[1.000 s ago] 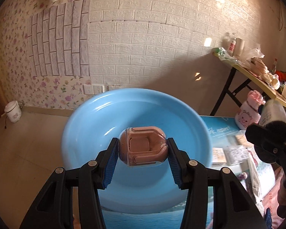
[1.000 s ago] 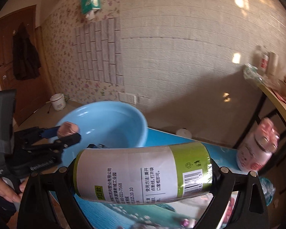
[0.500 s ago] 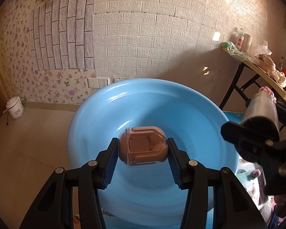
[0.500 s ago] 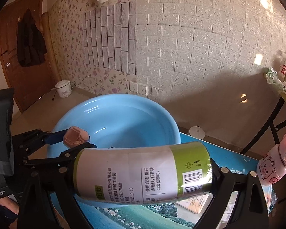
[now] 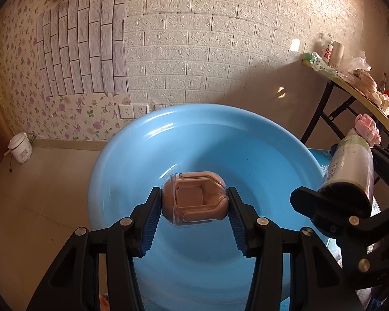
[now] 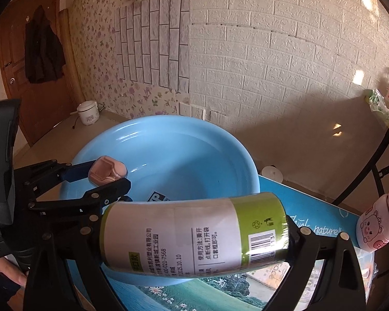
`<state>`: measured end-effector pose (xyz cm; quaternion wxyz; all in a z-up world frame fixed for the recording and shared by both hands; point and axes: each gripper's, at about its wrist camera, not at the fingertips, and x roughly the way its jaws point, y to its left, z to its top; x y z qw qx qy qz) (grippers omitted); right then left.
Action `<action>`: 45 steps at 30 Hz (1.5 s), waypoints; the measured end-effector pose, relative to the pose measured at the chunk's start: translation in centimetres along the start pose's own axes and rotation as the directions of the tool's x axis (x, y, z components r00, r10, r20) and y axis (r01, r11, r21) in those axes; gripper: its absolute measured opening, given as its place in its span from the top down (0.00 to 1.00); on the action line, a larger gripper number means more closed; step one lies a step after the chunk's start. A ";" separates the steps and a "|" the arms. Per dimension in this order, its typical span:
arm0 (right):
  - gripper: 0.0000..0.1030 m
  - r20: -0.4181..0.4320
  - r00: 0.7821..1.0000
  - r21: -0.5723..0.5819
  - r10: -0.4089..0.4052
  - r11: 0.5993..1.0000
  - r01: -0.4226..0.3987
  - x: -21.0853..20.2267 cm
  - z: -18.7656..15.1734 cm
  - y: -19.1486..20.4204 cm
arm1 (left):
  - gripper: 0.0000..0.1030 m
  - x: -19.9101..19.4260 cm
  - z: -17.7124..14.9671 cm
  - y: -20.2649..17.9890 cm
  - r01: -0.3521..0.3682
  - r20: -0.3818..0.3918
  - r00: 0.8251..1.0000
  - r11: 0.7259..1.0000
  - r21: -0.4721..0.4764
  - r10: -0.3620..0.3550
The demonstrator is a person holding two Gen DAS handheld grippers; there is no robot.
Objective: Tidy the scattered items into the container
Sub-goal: 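Lift and carry the pink case with the left tool while the right tool carries the canister over the basin, then open the left tool to drop the pink case into the blue basin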
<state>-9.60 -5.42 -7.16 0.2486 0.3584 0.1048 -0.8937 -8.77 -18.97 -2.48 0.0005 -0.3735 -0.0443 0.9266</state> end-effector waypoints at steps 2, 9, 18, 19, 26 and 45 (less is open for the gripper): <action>0.06 -0.006 1.000 0.002 0.000 1.000 0.000 0.1 -0.1 0.0 | 0.54 0.1 -0.1 -0.1 -0.003 -0.004 1.000 1.000 0.005 0.003; 0.06 -0.016 1.000 -0.011 -0.009 1.000 0.009 0.6 -0.3 0.3 | 0.54 0.6 -0.3 0.2 -0.017 -0.018 1.000 1.000 -0.001 0.017; 0.06 -0.036 0.999 -0.001 -0.012 1.000 0.012 1.4 -0.8 0.2 | 0.53 0.9 -0.6 0.1 -0.020 -0.022 1.000 1.000 0.001 0.020; 0.06 -0.036 0.999 -0.002 -0.012 1.000 0.012 1.4 -0.8 0.2 | 0.53 1.0 -0.5 0.1 -0.021 -0.023 1.000 1.000 0.000 0.021; 0.06 -0.037 0.999 0.007 -0.011 1.000 0.011 1.6 -0.6 -0.1 | 0.18 -0.8 0.0 0.9 -0.063 0.046 0.997 0.998 -0.012 0.064; 0.01 -0.020 1.000 -0.025 0.010 1.000 -0.011 1.4 -1.2 0.4 | 0.15 -2.2 0.1 1.6 -0.069 0.050 0.996 0.996 -0.053 0.072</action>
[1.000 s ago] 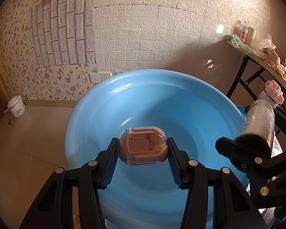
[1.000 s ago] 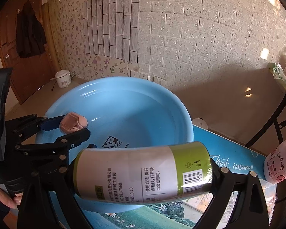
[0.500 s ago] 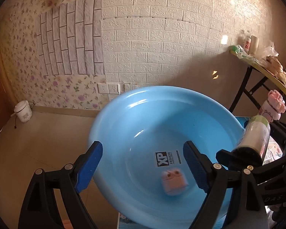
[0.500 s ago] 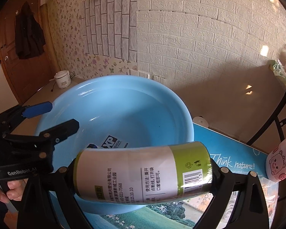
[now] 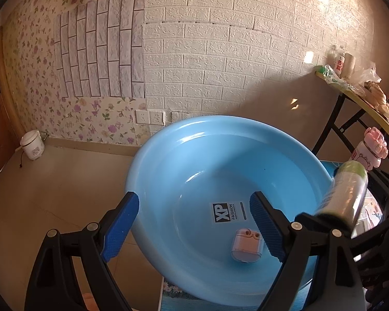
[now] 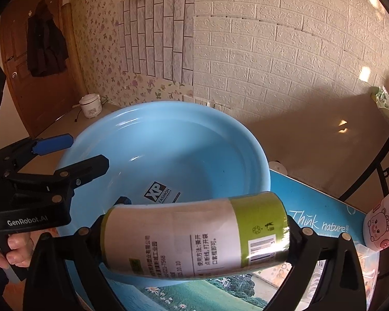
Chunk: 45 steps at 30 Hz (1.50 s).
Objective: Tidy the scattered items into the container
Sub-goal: 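Open the left tool to drop the pink case into the blue basin, then open the right tool to drop the green-white canister into the basin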
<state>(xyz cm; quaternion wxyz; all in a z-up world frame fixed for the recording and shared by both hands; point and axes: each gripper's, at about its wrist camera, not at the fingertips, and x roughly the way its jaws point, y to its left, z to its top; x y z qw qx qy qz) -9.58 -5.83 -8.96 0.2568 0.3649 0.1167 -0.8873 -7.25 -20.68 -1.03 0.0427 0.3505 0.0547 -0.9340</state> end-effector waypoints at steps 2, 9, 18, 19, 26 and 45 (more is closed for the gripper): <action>0.00 0.012 1.000 -0.002 0.004 1.000 -0.004 -0.3 0.0 -0.1 | 0.15 -0.2 0.1 0.0 -0.002 0.004 1.000 1.000 -0.001 0.002; 0.00 -0.001 1.000 0.021 0.026 0.999 -0.026 0.0 0.1 -0.4 | 0.14 -0.5 0.0 0.0 -0.004 0.009 1.000 1.000 -0.005 0.004; 0.00 0.047 0.999 0.015 0.028 0.999 -0.029 -0.1 -0.2 -0.3 | 0.14 -0.6 -0.1 0.0 -0.003 0.006 1.000 1.000 -0.014 0.003; 0.00 0.056 0.998 0.016 0.033 0.999 -0.034 -0.1 -0.2 -0.3 | 0.14 -0.6 -0.1 0.0 -0.002 0.006 1.000 1.000 -0.013 0.002; 0.00 0.141 0.989 0.011 0.039 0.999 -0.041 -1.2 0.2 0.1 | 0.14 -0.6 -0.2 0.1 -0.002 0.005 1.000 1.000 -0.017 0.002; 0.00 0.257 0.960 0.011 0.107 0.993 -0.114 -5.1 0.2 -0.2 | 0.14 -2.0 -0.1 -0.9 0.005 0.028 1.000 1.000 -0.018 -0.004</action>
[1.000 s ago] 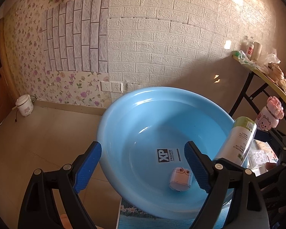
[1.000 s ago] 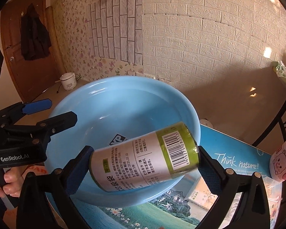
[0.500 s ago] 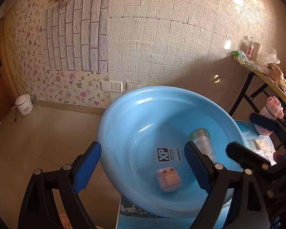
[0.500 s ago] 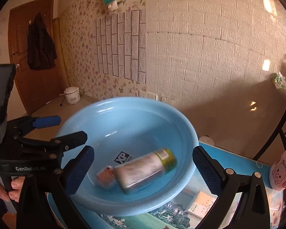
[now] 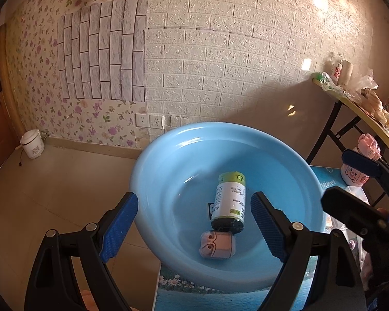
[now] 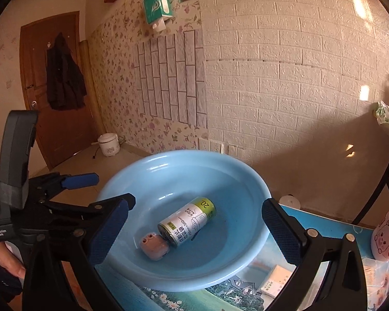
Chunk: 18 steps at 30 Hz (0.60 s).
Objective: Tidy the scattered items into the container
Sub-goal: 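Open the right tool to drop the green-white canister into the basin, then withdraw both open tools from the basin back over the table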
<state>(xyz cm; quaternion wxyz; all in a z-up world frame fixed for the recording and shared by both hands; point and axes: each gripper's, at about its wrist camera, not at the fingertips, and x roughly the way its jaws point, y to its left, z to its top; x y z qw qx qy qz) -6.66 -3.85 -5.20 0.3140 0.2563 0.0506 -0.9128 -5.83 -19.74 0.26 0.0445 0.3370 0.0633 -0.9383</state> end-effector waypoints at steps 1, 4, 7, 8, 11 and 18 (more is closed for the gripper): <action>0.00 0.005 1.000 -0.006 0.003 1.000 -0.003 -0.3 0.1 0.1 | 0.14 -0.1 0.0 -0.1 0.001 0.002 1.000 1.000 0.000 -0.001; 0.00 0.035 0.999 -0.024 -0.024 0.999 0.025 -1.8 0.1 0.2 | 0.14 -0.7 -0.1 -0.5 0.007 0.009 1.000 1.000 0.002 -0.007; 0.00 0.048 0.993 -0.020 -0.110 0.994 0.111 -3.0 0.0 0.1 | 0.14 -1.3 -0.1 -1.0 0.014 0.015 1.000 1.000 0.008 -0.015; 0.00 0.054 0.992 -0.016 -0.113 0.993 0.114 -3.4 -0.1 -0.1 | 0.12 -1.5 -0.2 -1.3 0.017 0.018 1.000 1.000 0.011 -0.017; 0.00 0.062 0.991 0.022 -0.119 0.993 0.118 -4.7 -0.4 -1.1 | 0.08 -2.2 -0.2 -2.0 0.023 0.030 0.999 1.000 0.019 -0.024; 0.00 0.030 0.986 0.139 -0.164 0.978 0.158 -7.5 -1.9 -4.4 | 0.05 -3.4 -1.0 -4.3 0.052 0.029 0.998 0.998 0.036 -0.053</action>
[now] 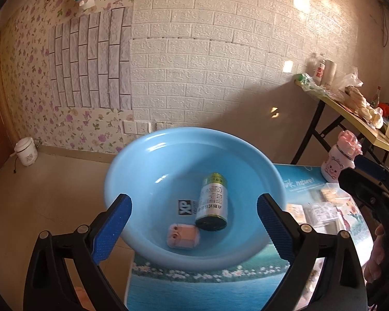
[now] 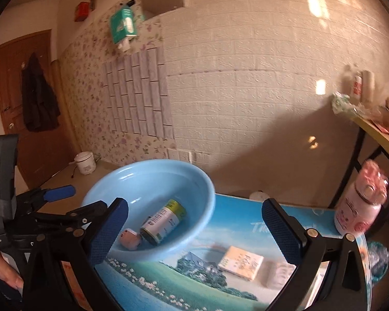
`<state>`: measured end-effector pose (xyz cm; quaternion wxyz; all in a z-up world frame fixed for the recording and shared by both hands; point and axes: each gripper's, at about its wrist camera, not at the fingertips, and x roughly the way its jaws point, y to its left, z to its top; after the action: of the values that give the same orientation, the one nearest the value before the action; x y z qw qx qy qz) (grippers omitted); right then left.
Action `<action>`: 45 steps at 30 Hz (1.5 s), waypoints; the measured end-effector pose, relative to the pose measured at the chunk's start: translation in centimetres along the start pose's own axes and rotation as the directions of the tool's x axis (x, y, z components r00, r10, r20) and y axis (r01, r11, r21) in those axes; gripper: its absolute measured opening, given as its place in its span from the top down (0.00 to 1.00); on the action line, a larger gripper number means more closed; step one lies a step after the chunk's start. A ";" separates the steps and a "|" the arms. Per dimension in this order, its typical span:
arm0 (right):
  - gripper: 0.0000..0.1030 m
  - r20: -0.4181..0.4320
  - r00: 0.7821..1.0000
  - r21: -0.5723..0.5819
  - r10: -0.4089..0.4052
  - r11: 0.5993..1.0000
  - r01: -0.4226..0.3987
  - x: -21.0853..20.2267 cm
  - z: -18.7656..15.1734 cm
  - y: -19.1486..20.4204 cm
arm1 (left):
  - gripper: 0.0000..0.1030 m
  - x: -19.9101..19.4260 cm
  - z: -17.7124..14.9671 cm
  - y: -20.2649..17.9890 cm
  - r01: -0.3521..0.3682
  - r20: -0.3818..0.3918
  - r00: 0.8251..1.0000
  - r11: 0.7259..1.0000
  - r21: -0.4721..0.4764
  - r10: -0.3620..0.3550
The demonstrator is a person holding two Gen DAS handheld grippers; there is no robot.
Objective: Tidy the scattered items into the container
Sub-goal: 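Withdraw both open tools from the basin back over the table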
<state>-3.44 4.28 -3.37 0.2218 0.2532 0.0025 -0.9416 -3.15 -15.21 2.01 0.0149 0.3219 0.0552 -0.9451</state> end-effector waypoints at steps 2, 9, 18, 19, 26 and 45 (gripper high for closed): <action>0.00 -0.009 1.000 0.009 -0.009 1.000 0.009 -0.7 -0.5 -0.9 | 0.04 -0.1 -0.3 -0.7 0.011 -0.004 1.000 1.000 0.006 -0.011; 0.00 0.003 0.995 0.003 -0.099 0.995 0.099 -4.3 -2.9 -3.2 | 0.04 -1.0 -2.0 -3.8 0.064 -0.022 0.998 0.998 0.020 -0.063; 0.00 -0.057 0.985 0.073 -0.161 0.984 0.165 -6.6 -7.0 -7.8 | 0.04 -1.3 -5.0 -6.9 0.121 -0.080 0.990 0.991 0.052 -0.117; 0.00 -0.064 0.983 0.083 -0.169 0.981 0.174 -6.8 -7.3 -8.3 | 0.04 -1.3 -5.3 -7.1 0.126 -0.086 0.989 0.990 0.057 -0.121; 0.00 -0.112 0.968 0.122 -0.224 0.964 0.237 -8.0 -10.4 -10.5 | 0.04 -1.5 -7.1 -8.7 0.170 -0.100 0.982 0.981 0.090 -0.161; 0.00 -0.162 0.957 0.159 -0.241 0.951 0.267 -8.0 -11.8 -11.6 | 0.04 -0.7 -8.3 -10.6 0.190 -0.148 0.974 0.976 0.108 -0.173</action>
<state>3.50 19.49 -11.12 0.0742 0.3356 -0.0337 -0.9385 1.80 -3.75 -3.10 -0.0952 0.3801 0.0276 -0.9196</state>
